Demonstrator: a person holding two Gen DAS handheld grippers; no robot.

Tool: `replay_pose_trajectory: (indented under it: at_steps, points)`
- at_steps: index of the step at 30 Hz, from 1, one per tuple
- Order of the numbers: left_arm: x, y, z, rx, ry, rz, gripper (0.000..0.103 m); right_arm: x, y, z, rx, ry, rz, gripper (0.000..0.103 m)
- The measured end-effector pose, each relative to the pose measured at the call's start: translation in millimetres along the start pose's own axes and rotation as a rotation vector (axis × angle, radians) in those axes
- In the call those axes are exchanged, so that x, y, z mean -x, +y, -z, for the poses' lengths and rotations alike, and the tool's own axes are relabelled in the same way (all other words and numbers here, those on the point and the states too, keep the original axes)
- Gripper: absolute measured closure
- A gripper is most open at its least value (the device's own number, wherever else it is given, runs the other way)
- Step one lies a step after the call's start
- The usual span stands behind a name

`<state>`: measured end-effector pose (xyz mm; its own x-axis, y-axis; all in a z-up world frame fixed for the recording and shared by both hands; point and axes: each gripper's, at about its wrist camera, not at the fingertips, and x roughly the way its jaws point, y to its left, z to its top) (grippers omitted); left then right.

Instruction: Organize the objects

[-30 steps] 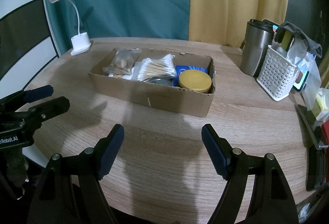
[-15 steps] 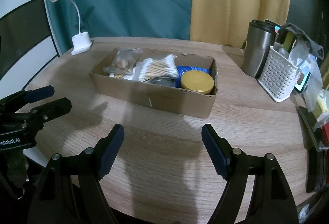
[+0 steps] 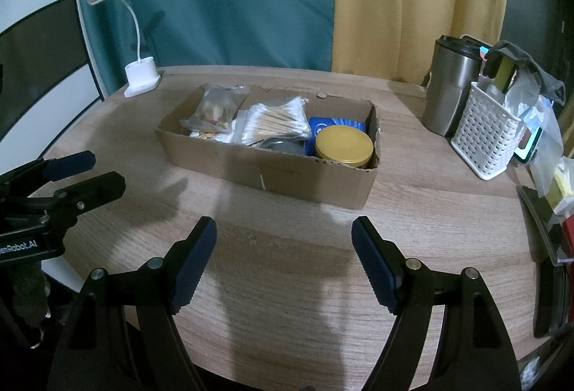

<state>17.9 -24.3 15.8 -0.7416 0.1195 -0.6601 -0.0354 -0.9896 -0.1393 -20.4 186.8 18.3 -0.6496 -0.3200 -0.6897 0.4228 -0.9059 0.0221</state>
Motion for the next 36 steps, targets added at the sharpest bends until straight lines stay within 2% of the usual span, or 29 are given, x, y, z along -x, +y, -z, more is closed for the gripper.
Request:
replay_pose_trajectory:
  at_steps: [36]
  points:
    - [-2.4, 0.3, -0.1, 0.000, 0.007, -0.007, 0.022, 1.6, -4.6, 2.0, -0.011, 0.004, -0.003, 0.023]
